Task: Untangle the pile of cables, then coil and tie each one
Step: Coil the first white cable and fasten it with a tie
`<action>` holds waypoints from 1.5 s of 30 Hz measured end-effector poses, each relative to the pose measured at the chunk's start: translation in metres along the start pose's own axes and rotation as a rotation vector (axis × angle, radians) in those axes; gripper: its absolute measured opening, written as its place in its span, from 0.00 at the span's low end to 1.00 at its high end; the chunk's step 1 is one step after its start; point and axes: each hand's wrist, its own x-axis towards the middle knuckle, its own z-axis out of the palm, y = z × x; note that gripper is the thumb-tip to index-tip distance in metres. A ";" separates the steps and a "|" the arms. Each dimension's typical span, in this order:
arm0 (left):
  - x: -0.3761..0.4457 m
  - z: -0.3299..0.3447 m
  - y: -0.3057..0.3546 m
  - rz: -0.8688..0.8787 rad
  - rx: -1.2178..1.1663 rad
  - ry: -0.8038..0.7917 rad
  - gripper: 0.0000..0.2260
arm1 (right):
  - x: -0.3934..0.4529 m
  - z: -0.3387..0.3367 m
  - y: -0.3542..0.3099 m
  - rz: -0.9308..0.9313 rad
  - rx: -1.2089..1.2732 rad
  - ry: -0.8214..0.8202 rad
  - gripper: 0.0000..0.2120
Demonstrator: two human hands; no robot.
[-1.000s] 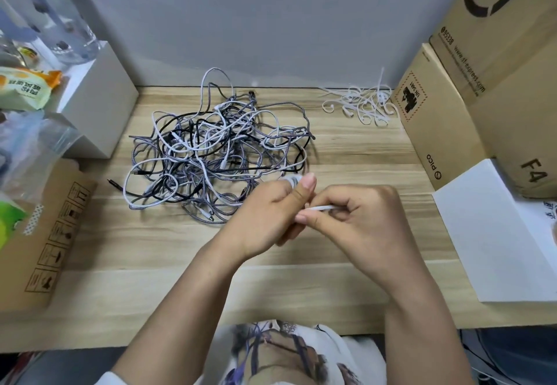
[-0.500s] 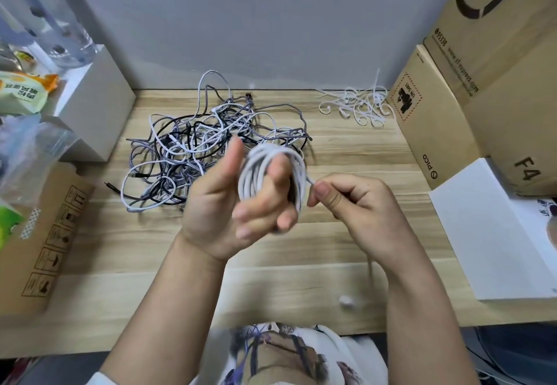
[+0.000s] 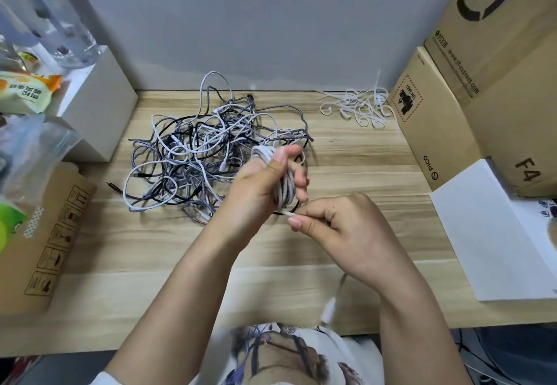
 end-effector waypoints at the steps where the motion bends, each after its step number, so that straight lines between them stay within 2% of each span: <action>1: -0.001 -0.002 -0.002 -0.030 0.110 -0.018 0.12 | -0.001 0.000 -0.001 -0.002 -0.004 0.004 0.16; 6: -0.007 -0.008 -0.003 -0.094 0.609 -0.053 0.20 | -0.004 -0.005 -0.001 -0.019 0.095 0.083 0.16; 8: -0.011 -0.010 -0.001 -0.156 0.654 -0.153 0.20 | -0.004 -0.007 0.000 -0.060 0.152 0.096 0.13; 11: -0.014 -0.009 0.004 -0.290 0.530 -0.297 0.28 | -0.004 -0.009 0.001 -0.099 0.246 0.213 0.11; 15: -0.016 -0.024 0.003 -0.390 0.293 -0.483 0.27 | -0.002 -0.012 0.001 -0.078 0.400 0.390 0.08; 19: -0.017 -0.033 0.007 -0.344 -0.175 -0.738 0.23 | 0.002 -0.010 0.007 -0.022 0.476 0.400 0.06; 22: -0.015 -0.030 0.014 -0.264 -0.505 -0.812 0.20 | 0.005 -0.004 0.009 0.006 0.446 0.341 0.09; 24: -0.014 -0.029 0.019 -0.237 -0.680 -0.747 0.17 | 0.007 0.001 0.013 0.048 0.395 0.290 0.10; 27: -0.009 -0.029 0.022 -0.200 -0.820 -0.547 0.17 | 0.007 0.007 0.015 0.065 0.260 0.223 0.12; 33: -0.002 -0.027 0.017 -0.109 -0.753 -0.134 0.20 | 0.005 0.012 0.001 0.034 -0.033 0.106 0.19; 35: -0.001 -0.022 0.012 -0.106 -0.616 0.008 0.20 | 0.003 0.012 -0.002 0.007 -0.104 0.120 0.20; 37: 0.001 -0.016 0.004 -0.057 -0.358 0.085 0.20 | 0.002 0.010 -0.006 -0.021 -0.172 0.156 0.18; 39: 0.002 -0.012 -0.003 -0.013 -0.155 0.105 0.20 | 0.001 0.009 -0.008 -0.089 -0.292 0.215 0.13; 41: 0.001 -0.007 -0.005 0.003 -0.002 0.060 0.19 | 0.001 0.010 -0.011 -0.142 -0.385 0.298 0.09; 43: -0.002 -0.003 -0.003 -0.024 0.177 0.013 0.18 | 0.000 0.008 -0.008 -0.175 -0.292 0.342 0.07; 45: -0.008 0.004 0.000 -0.090 0.366 -0.004 0.21 | 0.001 0.002 -0.005 -0.191 -0.073 0.368 0.04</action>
